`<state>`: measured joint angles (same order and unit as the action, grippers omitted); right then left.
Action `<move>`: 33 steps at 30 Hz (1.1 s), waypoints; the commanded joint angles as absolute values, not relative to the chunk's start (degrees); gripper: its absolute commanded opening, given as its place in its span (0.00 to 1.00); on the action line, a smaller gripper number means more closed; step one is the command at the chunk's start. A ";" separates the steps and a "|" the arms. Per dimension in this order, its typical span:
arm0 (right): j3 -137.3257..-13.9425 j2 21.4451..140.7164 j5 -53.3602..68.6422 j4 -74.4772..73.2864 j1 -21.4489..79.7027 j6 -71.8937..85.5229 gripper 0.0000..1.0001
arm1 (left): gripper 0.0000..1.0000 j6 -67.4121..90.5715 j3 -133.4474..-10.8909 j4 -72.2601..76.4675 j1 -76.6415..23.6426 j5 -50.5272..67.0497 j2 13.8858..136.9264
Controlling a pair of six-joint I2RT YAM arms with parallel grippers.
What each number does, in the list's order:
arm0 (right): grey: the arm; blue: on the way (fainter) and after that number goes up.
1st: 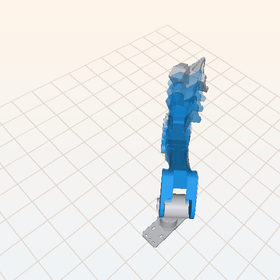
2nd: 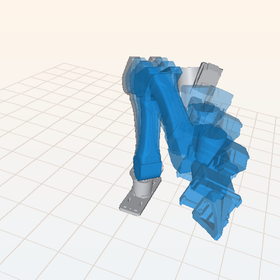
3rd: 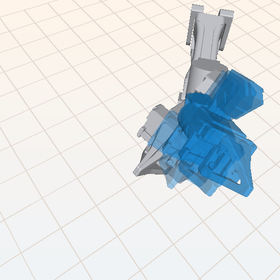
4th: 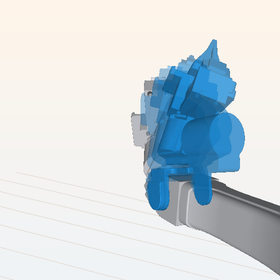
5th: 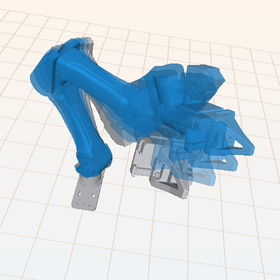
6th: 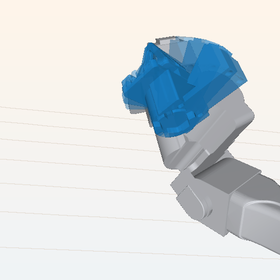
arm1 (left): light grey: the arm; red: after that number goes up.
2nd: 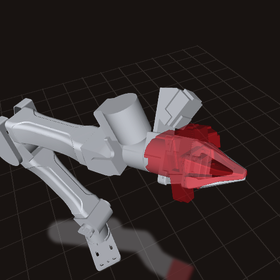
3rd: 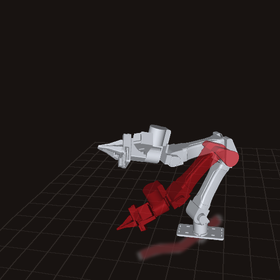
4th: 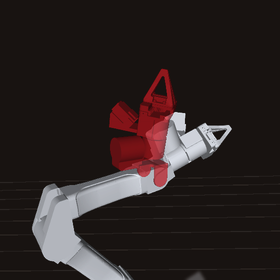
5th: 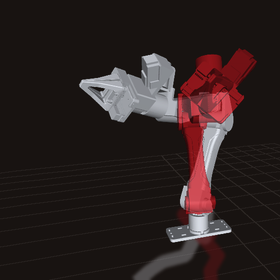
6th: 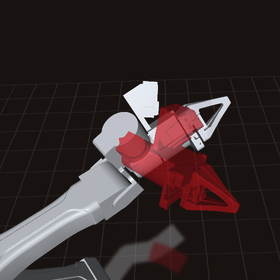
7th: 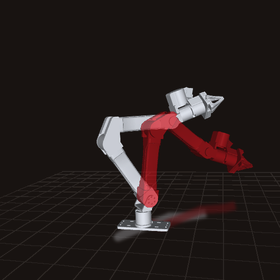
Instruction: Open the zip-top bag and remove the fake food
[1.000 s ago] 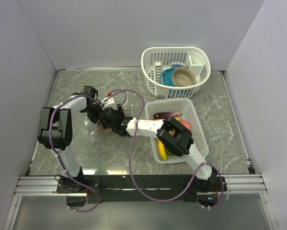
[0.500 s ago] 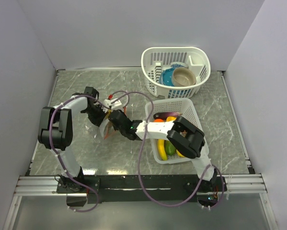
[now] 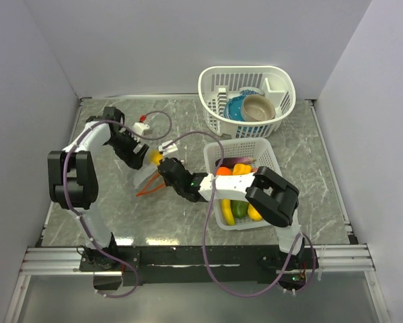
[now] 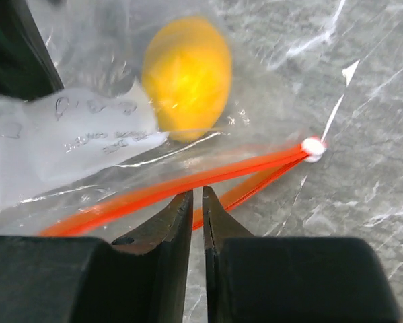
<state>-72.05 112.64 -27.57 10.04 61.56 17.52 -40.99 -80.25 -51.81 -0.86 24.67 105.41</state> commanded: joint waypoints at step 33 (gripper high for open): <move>-78.84 118.12 -28.03 8.00 61.70 19.16 0.31 | 0.99 -13.18 -83.94 -17.31 -6.68 29.54 113.28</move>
<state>-75.83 117.75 -26.87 8.16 61.63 18.41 -15.03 -84.68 -22.74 -4.91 32.84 114.02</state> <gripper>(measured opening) 0.303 0.993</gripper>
